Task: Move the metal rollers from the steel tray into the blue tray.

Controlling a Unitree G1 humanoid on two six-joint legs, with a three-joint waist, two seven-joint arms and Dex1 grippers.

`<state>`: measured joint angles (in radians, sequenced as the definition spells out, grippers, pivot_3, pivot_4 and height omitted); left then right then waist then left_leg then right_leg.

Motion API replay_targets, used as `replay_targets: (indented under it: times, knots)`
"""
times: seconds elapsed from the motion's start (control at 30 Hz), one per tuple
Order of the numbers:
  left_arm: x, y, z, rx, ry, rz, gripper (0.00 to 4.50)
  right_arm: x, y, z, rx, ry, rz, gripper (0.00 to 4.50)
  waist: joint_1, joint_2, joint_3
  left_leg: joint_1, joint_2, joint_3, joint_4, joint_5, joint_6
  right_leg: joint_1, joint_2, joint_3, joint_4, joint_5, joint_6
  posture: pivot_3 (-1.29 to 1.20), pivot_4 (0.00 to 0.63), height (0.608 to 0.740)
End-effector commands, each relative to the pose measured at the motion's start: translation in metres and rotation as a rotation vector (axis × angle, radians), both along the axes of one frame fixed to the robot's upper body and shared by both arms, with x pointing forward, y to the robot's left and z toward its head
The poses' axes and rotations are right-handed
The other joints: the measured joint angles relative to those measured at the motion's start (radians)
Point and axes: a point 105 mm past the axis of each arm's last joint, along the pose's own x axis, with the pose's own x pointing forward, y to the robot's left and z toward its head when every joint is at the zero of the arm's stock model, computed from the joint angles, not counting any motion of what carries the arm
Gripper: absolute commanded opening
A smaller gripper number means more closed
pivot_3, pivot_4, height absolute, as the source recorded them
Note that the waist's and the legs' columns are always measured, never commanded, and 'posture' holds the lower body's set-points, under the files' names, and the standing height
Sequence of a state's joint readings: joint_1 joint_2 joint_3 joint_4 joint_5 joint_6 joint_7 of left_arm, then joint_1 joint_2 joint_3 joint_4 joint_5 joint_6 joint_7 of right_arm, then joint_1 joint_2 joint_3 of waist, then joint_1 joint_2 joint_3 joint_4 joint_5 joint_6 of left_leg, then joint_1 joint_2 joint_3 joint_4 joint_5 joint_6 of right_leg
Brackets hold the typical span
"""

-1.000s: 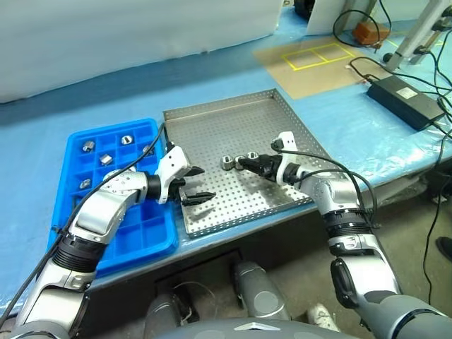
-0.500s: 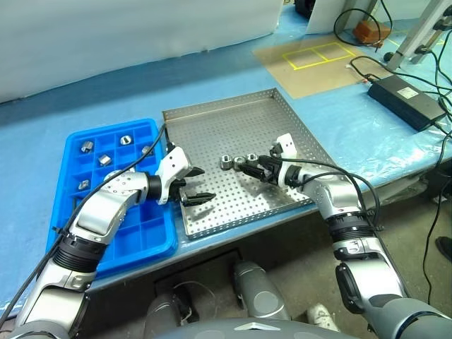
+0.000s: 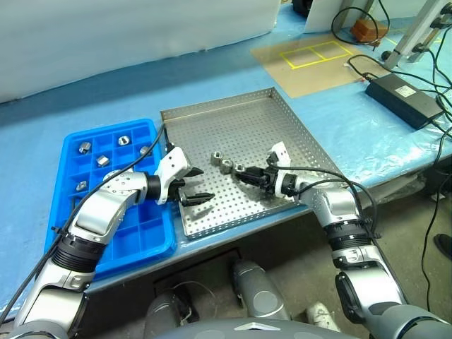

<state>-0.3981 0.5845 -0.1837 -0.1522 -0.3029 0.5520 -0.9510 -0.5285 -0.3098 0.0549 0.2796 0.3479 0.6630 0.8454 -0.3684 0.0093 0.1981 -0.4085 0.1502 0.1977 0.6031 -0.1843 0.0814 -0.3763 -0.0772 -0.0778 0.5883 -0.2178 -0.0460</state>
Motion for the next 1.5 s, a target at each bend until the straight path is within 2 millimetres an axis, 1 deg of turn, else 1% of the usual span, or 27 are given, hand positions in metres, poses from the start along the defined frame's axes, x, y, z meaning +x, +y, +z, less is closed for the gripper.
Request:
replay_targets:
  times: [0.03,0.33,0.43,0.47,0.53,0.6,0.67,0.77,0.87,1.0,1.1,1.17,1.37,1.5]
  knots:
    - [0.000,-0.002,0.008,0.001,-0.041,-0.012,4.11,-0.004,0.005,0.007,0.012,-0.024,0.030,1.55,0.000,0.000,0.000,0.000,0.000,0.000,0.000,0.000,0.000,0.000,0.000,0.000,0.000,0.000,0.000,-0.69,0.150,0.740]
    - [-0.001,-0.002,0.008,-0.001,-0.037,-0.007,4.11,-0.002,0.004,0.001,-0.023,-0.028,0.013,1.55,0.001,0.000,0.000,-0.002,0.000,0.000,0.000,0.000,0.000,-0.002,0.000,0.000,0.000,0.000,0.000,-0.68,0.150,0.740]
    - [-0.002,-0.002,0.008,-0.001,-0.033,-0.006,4.11,-0.001,0.003,0.008,0.020,-0.047,0.004,1.55,0.000,0.000,0.000,-0.002,0.000,0.000,0.000,0.000,0.000,-0.002,0.000,0.000,0.000,0.000,0.000,-0.69,0.150,0.740]
    - [-0.002,-0.002,0.008,0.000,-0.032,-0.006,4.11,-0.002,0.004,0.010,0.024,-0.055,0.018,2.26,0.000,0.000,0.000,-0.002,0.000,0.000,0.000,0.000,0.000,-0.002,0.000,0.000,0.000,0.000,0.000,-0.69,0.150,0.740]
    - [-0.002,-0.002,0.008,0.000,-0.030,-0.006,4.11,-0.002,0.003,0.013,0.022,-0.072,0.020,2.79,0.000,0.000,0.000,-0.002,0.000,0.000,0.000,0.000,0.000,-0.003,0.000,0.000,0.000,0.000,0.000,-0.69,0.150,0.740]
    - [-0.002,-0.002,0.008,0.001,-0.028,-0.007,4.11,0.001,0.002,0.014,0.004,-0.078,0.007,3.47,0.000,0.000,0.000,-0.003,0.000,0.000,0.000,0.000,0.000,-0.004,0.000,0.000,0.000,0.000,0.000,-0.69,0.150,0.740]
    - [-0.002,-0.002,0.007,0.003,-0.028,-0.008,4.11,-0.003,0.006,0.015,0.038,-0.037,0.029,4.09,0.000,0.000,0.000,-0.003,0.000,0.000,0.000,0.000,0.000,-0.004,0.000,0.000,0.000,0.000,0.000,-0.69,0.150,0.740]
    - [-0.001,-0.003,0.007,0.006,-0.030,-0.009,4.11,-0.008,0.009,0.016,0.068,-0.012,0.054,4.09,0.001,0.000,0.000,-0.003,0.000,0.000,0.000,0.000,0.000,-0.004,0.000,0.000,0.000,0.000,0.000,-0.69,0.150,0.740]
    - [-0.001,-0.003,0.007,0.007,-0.031,-0.009,4.11,-0.006,0.010,0.014,0.067,-0.020,0.036,4.09,0.001,0.000,0.000,-0.003,0.000,0.000,0.000,0.000,0.000,-0.004,0.000,0.000,0.000,0.000,0.000,-0.69,0.150,0.740]
    - [-0.001,-0.002,0.006,0.005,-0.030,-0.008,4.11,0.009,0.014,0.007,-0.028,-0.120,-0.048,4.09,0.000,0.000,0.000,-0.003,0.000,0.000,0.000,0.000,0.000,-0.005,0.000,0.000,0.000,0.000,0.000,-0.69,0.150,0.740]
    - [-0.001,-0.001,0.006,0.006,-0.030,-0.007,4.11,0.015,0.017,0.016,0.004,-0.164,-0.083,4.09,-0.001,0.000,0.000,-0.004,0.000,0.000,0.000,0.000,0.000,-0.005,0.000,0.000,0.000,0.000,0.000,-0.69,0.150,0.740]
    - [-0.001,-0.001,0.006,0.005,-0.029,-0.006,4.11,0.018,0.017,0.016,-0.047,-0.217,-0.081,4.09,0.000,0.000,0.000,-0.004,0.000,0.000,0.000,0.000,0.000,-0.006,0.000,0.000,0.000,0.000,-0.001,-0.69,0.150,0.740]
    - [-0.001,-0.001,0.006,0.002,-0.030,-0.002,4.11,0.015,0.027,0.010,-0.056,-0.216,-0.030,4.09,0.000,0.000,0.000,-0.007,0.000,0.001,0.000,0.001,0.001,-0.009,0.000,0.000,0.001,0.001,-0.001,-0.68,0.150,0.740]
    - [-0.001,0.000,0.007,0.003,-0.032,0.001,4.11,0.012,0.027,0.006,-0.068,-0.209,-0.002,4.09,0.001,0.000,0.000,-0.007,0.001,0.001,0.000,0.001,0.001,-0.009,0.000,0.000,0.001,0.001,-0.001,-0.68,0.150,0.740]
